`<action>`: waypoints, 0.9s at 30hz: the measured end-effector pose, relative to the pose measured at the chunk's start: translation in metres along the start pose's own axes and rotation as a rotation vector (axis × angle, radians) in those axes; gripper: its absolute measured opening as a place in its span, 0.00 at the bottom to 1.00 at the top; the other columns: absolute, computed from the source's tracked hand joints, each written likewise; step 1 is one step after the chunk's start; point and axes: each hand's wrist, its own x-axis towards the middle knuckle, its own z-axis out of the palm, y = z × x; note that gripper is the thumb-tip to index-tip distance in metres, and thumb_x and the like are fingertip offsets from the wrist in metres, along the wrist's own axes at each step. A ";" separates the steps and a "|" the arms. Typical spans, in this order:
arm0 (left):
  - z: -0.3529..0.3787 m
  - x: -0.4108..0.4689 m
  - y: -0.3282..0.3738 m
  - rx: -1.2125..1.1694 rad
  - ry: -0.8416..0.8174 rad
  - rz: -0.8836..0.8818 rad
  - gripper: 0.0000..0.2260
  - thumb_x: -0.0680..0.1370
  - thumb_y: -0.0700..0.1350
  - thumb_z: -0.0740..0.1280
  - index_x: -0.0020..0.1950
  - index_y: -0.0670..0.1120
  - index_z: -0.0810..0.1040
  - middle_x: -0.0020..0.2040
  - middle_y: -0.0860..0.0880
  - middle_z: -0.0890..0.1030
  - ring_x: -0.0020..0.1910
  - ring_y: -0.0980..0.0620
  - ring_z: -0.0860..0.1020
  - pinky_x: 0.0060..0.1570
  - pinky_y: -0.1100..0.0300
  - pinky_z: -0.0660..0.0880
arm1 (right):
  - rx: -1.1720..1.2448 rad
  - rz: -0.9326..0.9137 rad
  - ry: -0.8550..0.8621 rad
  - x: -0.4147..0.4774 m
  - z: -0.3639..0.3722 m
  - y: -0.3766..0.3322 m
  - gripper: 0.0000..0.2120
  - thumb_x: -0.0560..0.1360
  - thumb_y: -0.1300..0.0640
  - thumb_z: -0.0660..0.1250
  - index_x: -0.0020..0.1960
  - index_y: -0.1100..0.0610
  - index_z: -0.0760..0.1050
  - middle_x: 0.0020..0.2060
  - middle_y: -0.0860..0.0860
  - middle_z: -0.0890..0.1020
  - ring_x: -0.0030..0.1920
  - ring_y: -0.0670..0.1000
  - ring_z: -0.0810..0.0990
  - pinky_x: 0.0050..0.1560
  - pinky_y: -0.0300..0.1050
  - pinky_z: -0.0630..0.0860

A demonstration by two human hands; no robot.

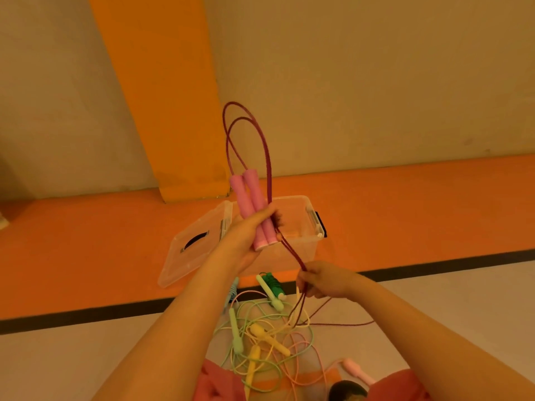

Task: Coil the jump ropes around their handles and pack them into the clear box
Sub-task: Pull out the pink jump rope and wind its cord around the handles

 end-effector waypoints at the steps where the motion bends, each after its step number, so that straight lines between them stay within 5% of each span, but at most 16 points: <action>1: -0.004 0.001 0.000 0.041 0.055 0.012 0.02 0.76 0.38 0.66 0.48 0.43 0.76 0.41 0.46 0.83 0.38 0.53 0.82 0.29 0.59 0.78 | 0.065 -0.010 0.053 0.000 -0.006 -0.001 0.12 0.82 0.57 0.53 0.43 0.55 0.72 0.45 0.54 0.79 0.43 0.52 0.79 0.43 0.43 0.74; 5: -0.022 0.007 -0.006 0.221 0.172 -0.052 0.13 0.75 0.38 0.69 0.58 0.40 0.74 0.55 0.41 0.81 0.49 0.49 0.81 0.31 0.56 0.80 | 0.489 -0.204 0.334 -0.019 -0.032 -0.025 0.12 0.82 0.55 0.53 0.45 0.57 0.71 0.38 0.53 0.85 0.36 0.54 0.84 0.38 0.46 0.80; 10: -0.015 -0.005 -0.021 0.390 -0.157 -0.302 0.12 0.76 0.40 0.68 0.58 0.40 0.76 0.53 0.44 0.84 0.53 0.49 0.82 0.38 0.53 0.82 | 0.927 -0.432 0.512 -0.034 -0.051 -0.045 0.11 0.81 0.55 0.56 0.48 0.60 0.73 0.40 0.56 0.85 0.38 0.56 0.85 0.36 0.43 0.81; 14: -0.002 -0.006 -0.023 0.406 -0.132 -0.214 0.01 0.77 0.37 0.67 0.47 0.40 0.77 0.36 0.47 0.81 0.34 0.52 0.79 0.31 0.58 0.79 | 1.079 -0.490 0.537 -0.032 -0.055 -0.045 0.09 0.80 0.58 0.58 0.51 0.63 0.73 0.43 0.58 0.82 0.40 0.53 0.85 0.43 0.44 0.81; 16: 0.002 -0.004 -0.021 0.293 -0.077 -0.155 0.02 0.77 0.36 0.66 0.44 0.41 0.75 0.33 0.47 0.78 0.30 0.53 0.76 0.29 0.59 0.77 | 1.005 -0.493 0.387 -0.030 -0.054 -0.039 0.08 0.76 0.60 0.63 0.53 0.62 0.75 0.50 0.58 0.82 0.51 0.53 0.83 0.55 0.49 0.78; 18: 0.005 -0.003 -0.019 0.194 -0.062 -0.114 0.02 0.77 0.36 0.65 0.45 0.40 0.74 0.33 0.47 0.78 0.30 0.53 0.76 0.29 0.59 0.77 | 0.839 -0.395 0.156 -0.027 -0.047 -0.028 0.17 0.72 0.61 0.67 0.61 0.61 0.74 0.57 0.56 0.81 0.60 0.53 0.79 0.63 0.51 0.72; 21: 0.013 -0.006 -0.015 0.067 -0.064 -0.083 0.03 0.78 0.37 0.64 0.43 0.40 0.74 0.34 0.47 0.78 0.30 0.53 0.76 0.29 0.60 0.77 | 0.447 -0.221 -0.096 -0.020 -0.021 -0.014 0.22 0.75 0.64 0.66 0.67 0.54 0.70 0.60 0.52 0.79 0.61 0.50 0.77 0.64 0.48 0.71; 27: 0.019 -0.008 -0.004 -0.093 -0.061 -0.072 0.05 0.79 0.38 0.62 0.44 0.41 0.75 0.34 0.47 0.79 0.32 0.53 0.78 0.29 0.60 0.77 | 0.233 -0.197 0.106 -0.010 0.011 -0.026 0.10 0.79 0.53 0.62 0.54 0.58 0.75 0.53 0.59 0.81 0.49 0.50 0.77 0.46 0.42 0.70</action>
